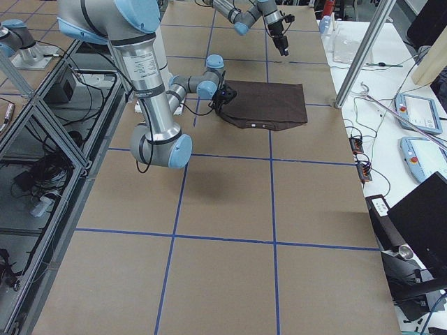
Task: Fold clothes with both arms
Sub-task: 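Lower the left gripper to the shirt's near edge beside the right gripper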
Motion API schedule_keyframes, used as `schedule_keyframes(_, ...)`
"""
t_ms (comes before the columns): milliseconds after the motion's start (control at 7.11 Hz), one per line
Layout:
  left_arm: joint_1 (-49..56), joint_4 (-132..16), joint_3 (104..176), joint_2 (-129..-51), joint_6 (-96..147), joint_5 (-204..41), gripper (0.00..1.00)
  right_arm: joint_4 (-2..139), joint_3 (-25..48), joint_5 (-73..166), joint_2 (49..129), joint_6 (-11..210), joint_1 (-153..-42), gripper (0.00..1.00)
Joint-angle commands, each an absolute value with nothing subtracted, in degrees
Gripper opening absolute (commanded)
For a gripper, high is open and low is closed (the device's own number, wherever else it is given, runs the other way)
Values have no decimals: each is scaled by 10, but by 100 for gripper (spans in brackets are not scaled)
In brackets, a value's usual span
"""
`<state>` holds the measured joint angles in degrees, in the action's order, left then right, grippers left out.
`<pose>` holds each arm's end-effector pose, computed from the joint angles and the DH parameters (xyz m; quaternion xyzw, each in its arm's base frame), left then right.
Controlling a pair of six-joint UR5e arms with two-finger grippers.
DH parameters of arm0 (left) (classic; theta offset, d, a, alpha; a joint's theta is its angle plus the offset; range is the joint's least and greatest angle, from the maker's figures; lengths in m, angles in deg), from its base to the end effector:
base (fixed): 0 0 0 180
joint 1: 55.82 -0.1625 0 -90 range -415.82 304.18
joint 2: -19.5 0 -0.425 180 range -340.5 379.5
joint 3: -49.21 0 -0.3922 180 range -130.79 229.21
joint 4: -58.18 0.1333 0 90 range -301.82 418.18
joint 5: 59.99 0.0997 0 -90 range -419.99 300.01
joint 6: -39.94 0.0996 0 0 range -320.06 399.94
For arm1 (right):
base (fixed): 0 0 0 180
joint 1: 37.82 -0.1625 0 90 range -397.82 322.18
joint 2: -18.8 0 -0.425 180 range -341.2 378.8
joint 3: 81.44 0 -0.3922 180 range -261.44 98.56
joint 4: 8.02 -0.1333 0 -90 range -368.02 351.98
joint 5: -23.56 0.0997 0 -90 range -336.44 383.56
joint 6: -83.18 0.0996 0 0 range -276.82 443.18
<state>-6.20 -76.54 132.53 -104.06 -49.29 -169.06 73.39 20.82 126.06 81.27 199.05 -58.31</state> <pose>0.3803 -0.6027 0.2744 0.1240 0.5792 -0.2425 0.7683 -0.5573 -0.3276 0.2784 -0.1183 -0.4022 0.3159 0.8511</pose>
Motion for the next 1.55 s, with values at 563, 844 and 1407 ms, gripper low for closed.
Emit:
schedule_keyframes(563,-210,-732,1535,-908,-637,-1618,62,736,283,1261,852,1995,-586,0)
schedule_keyframes(844,-315,-660,1562,-897,-684,-1553,62,736,287,1261,852,2001,-585,0)
schedule_keyframes(1407,-398,-555,1571,-897,-726,-1489,62,736,290,1260,852,2002,-580,0)
